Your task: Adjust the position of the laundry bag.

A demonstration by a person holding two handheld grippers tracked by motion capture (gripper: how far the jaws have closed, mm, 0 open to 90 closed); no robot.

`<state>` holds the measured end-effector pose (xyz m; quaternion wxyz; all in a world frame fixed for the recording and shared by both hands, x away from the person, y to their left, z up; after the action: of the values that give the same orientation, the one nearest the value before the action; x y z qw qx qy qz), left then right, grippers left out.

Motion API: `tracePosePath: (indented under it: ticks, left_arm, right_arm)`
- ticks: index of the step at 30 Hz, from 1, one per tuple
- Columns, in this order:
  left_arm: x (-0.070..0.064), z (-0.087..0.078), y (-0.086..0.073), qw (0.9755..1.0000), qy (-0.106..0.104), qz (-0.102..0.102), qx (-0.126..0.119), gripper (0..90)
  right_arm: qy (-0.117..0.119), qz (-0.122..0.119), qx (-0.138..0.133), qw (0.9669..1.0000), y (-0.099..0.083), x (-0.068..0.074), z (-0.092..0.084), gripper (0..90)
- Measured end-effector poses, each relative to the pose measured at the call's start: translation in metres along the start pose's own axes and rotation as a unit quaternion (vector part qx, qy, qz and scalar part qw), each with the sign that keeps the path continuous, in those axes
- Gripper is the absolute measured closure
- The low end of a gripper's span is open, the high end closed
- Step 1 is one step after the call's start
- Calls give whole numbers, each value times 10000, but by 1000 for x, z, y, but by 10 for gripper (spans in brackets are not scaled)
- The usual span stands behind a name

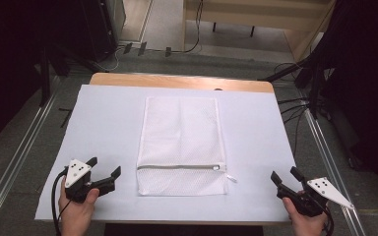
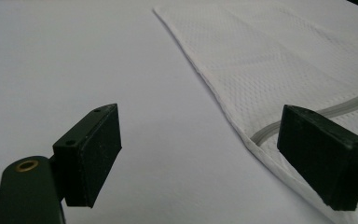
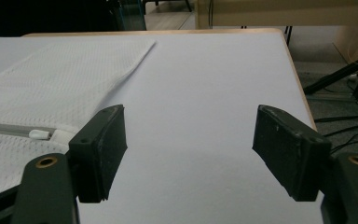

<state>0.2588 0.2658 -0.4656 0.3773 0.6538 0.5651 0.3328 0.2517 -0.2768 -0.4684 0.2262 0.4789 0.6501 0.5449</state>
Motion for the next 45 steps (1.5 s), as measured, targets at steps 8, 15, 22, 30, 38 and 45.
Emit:
tracePosePath:
  ticks: [8, 15, 22, 30, 38, 45]
  left_arm:
    - [-14, 7, -2, 9997, -118, 29, 205, 259]
    - [-46, 15, -14, 9942, -647, -42, 860, 331]
    - [-74, 19, -30, 9879, -464, 669, 1321, 343]
    - [-90, 12, -34, 9855, -73, 1096, 1290, 633]
    - [-89, 11, -33, 9836, -556, 1014, 1387, 900]
    - [-80, 3, -34, 9764, -981, 1017, 1634, 900]
  right_arm:
    - [20, -33, 184, 9998, -5, 1, 7, 270]
    - [44, -169, 374, 9991, -9, 6, 14, 279]
    - [40, -220, 516, 9984, -13, 10, 17, 284]
    - [48, -262, 617, 9977, -16, 15, 21, 286]
    - [48, -371, 717, 9967, -18, 17, 24, 287]
    - [33, -387, 739, 9965, -18, 17, 24, 288]
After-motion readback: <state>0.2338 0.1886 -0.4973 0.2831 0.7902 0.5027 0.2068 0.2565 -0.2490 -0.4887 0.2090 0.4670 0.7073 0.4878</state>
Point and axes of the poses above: each handheld gripper's, and its own axes: z roughly forward along the jaws, y roughly out of its top, x roughly to its left, the point moved 5 cm from there along z, roughly forward along the jaws, and after that the axes turned 12 degrees about y, right-handed, at the moved point
